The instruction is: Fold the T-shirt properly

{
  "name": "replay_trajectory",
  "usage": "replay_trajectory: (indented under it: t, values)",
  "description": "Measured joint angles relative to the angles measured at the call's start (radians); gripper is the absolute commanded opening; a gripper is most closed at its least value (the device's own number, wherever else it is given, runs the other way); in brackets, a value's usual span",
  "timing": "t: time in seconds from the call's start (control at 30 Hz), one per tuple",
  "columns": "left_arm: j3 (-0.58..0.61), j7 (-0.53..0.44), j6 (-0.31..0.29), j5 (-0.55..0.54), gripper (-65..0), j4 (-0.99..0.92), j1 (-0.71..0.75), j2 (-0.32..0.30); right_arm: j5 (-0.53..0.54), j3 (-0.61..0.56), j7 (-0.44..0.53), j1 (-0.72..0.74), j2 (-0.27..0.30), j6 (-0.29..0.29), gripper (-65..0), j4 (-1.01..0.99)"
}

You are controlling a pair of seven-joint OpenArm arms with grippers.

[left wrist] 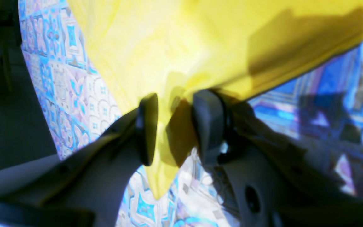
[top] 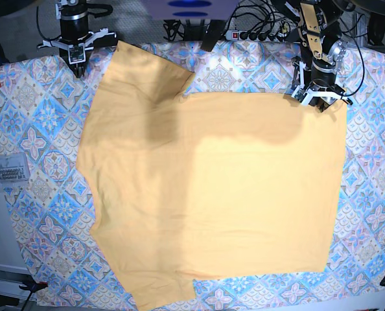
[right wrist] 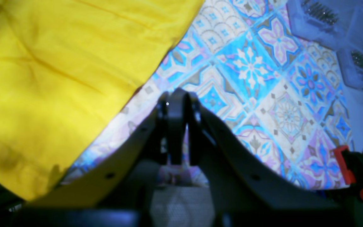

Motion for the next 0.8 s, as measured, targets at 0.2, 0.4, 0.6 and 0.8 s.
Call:
replay_trajectory:
  t: [0.2, 0.4, 0.6, 0.8]
  values:
    - [0.005, -0.002, 0.034, -0.052, -43.3, 0.045, 0.097, 0.046, -0.001, 0.0, 0.002, 0.0, -0.002, 0.001, -62.7, 0.0]
    - [-0.003, 0.024, 0.004, -0.283, -43.3, 0.081, 0.133, 0.06, 0.0, 0.0, 0.005, 0.001, 0.001, -0.001, -62.7, -0.009]
    - [0.007, 0.045, -0.039, -0.679, -43.5, 0.109, 0.182, 0.116, 0.0, -0.039, 0.006, 0.025, 0.0, 0.003, -62.7, -0.032]
    - [0.001, 0.044, -0.023, -1.003, -43.5, 0.112, 0.212, 0.109, 0.0, -0.04, 0.002, 0.025, 0.0, 0.001, -62.7, -0.048]
